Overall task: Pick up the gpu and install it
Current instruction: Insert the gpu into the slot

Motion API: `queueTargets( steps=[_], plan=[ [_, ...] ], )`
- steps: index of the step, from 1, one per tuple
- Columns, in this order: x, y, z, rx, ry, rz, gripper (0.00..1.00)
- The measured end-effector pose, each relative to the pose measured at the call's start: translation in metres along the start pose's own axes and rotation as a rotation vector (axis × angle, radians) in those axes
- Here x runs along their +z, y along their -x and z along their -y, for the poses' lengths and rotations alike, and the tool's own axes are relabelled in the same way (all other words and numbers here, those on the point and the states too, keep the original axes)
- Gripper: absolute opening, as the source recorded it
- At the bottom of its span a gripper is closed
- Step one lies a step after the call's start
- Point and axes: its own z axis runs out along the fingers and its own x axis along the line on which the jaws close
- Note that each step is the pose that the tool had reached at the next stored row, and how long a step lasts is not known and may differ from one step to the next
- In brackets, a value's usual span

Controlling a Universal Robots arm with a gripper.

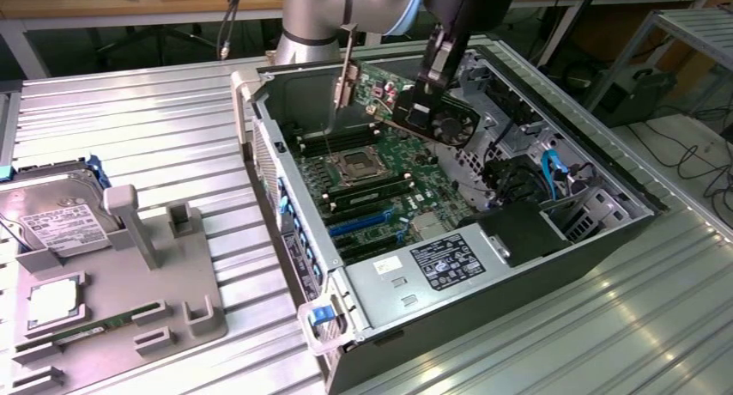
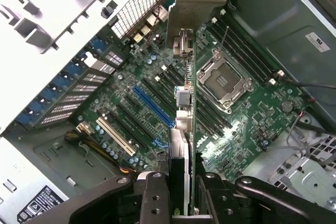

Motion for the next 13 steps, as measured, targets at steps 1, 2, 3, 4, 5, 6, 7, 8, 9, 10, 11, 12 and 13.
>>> queueTargets(
  steps=[1,2,3,4,5,6,7,8,9,10,11,12,13],
  plan=[
    [0.0,0.0,0.0,-0.01,0.0001,-0.0004,0.27],
    [0.0001,0.0,0.0,-0.02,0.0002,-0.0008,0.27],
    [0.0001,0.0,0.0,-0.031,0.0004,-0.0013,0.27],
    [0.0001,0.0,0.0,-0.042,0.0005,-0.0017,0.27],
    [0.0002,0.0,0.0,-0.058,0.0007,-0.0024,0.27],
    [0.0002,0.0,0.0,-0.069,0.0008,-0.0028,0.27],
    [0.0002,0.0,0.0,-0.081,0.001,-0.0033,0.27],
    [0.0003,0.0,0.0,-0.092,0.0011,-0.0037,0.27],
    [0.0003,0.0,0.0,-0.101,0.0012,-0.0041,0.27],
    [0.0004,0.0,0.0,-0.112,0.0013,-0.0045,0.27],
    [0.0004,0.0,0.0,-0.122,0.0014,-0.0049,0.27],
    [0.0004,0.0,0.0,-0.133,0.0016,-0.0054,0.27],
    [0.0005,0.0,0.0,-0.143,0.0017,-0.0058,0.27]
  ],
)
